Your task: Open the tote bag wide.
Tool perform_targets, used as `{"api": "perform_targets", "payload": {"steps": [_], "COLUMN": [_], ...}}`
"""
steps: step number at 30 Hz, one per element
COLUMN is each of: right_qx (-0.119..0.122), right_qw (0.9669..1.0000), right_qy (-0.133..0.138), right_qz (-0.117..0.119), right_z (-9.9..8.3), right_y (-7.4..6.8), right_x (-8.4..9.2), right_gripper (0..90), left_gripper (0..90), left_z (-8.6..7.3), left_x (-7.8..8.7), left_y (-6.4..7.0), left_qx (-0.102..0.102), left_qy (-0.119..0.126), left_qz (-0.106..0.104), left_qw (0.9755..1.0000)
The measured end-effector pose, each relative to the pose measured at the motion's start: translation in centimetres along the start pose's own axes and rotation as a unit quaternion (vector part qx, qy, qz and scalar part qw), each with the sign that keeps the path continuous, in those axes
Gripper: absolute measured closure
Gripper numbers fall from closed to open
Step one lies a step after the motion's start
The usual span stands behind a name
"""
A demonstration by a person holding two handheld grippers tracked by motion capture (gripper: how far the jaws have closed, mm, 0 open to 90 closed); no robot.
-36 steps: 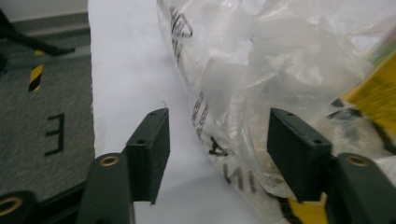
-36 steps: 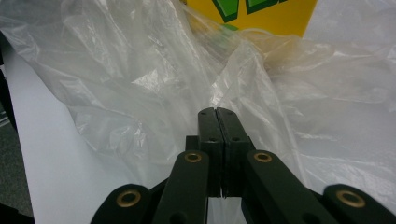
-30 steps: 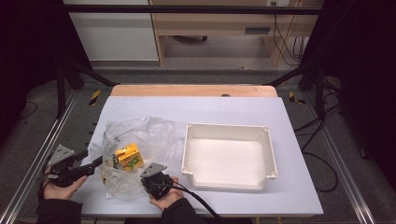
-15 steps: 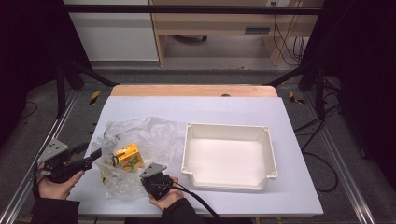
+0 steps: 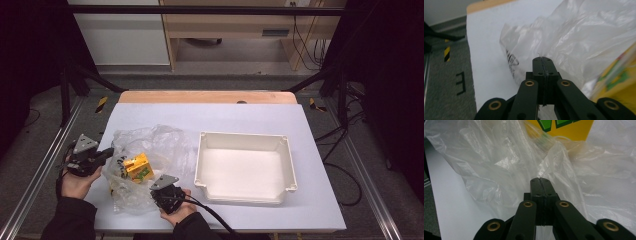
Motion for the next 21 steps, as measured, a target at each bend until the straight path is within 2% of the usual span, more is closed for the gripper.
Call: {"api": "perform_targets", "payload": {"steps": [3, 4, 5, 7, 12, 20, 21], "right_qx": [0.004, 0.004, 0.004, 0.004, 0.007, 0.003, 0.002], "right_qw": [1.0, 1.0, 1.0, 1.0, 0.9999, 0.9999, 1.0], "right_qy": [-0.001, -0.001, -0.001, -0.002, -0.005, -0.005, -0.003], "right_qz": [-0.002, -0.003, -0.003, -0.004, -0.012, -0.01, -0.009], "right_z": [0.0, 0.0, 0.0, 0.0, -0.1, -0.1, -0.1], "right_y": [0.1, 0.1, 0.1, 0.1, 0.2, 0.3, 0.3], "right_x": [0.0, 0.1, 0.1, 0.1, 0.3, 0.4, 0.3], "right_gripper": [90.0, 90.0, 90.0, 90.0, 90.0, 89.4, 88.5], "left_gripper": [90.0, 90.0, 90.0, 90.0, 90.0, 90.0, 89.9], "left_z": [-2.0, -3.0, -3.0, -4.0, -5.5, -6.4, -6.4], "left_x": [-1.0, -1.4, -1.4, -1.7, -2.0, -2.5, -2.5], "left_y": [-0.6, -0.7, -0.7, -0.8, -0.9, -0.1, -0.1], "left_qx": [0.001, -0.001, -0.001, 0.007, -0.004, -0.028, -0.032], "left_qy": [-0.023, -0.039, -0.039, -0.054, -0.073, -0.097, -0.094], "left_qz": [0.007, 0.007, 0.007, 0.003, 0.007, 0.002, 0.002], "left_qw": [0.9997, 0.9992, 0.9992, 0.9985, 0.9973, 0.9949, 0.9951]}}
Point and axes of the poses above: each handheld gripper's, and its own axes: x roughly backward along the jaws, z roughly out of its top, y roughly to its right, the point moved 8 cm from there along -x, roughly forward along the jaws, and after that the axes turned 15 degrees about y, right-handed, at the moved point
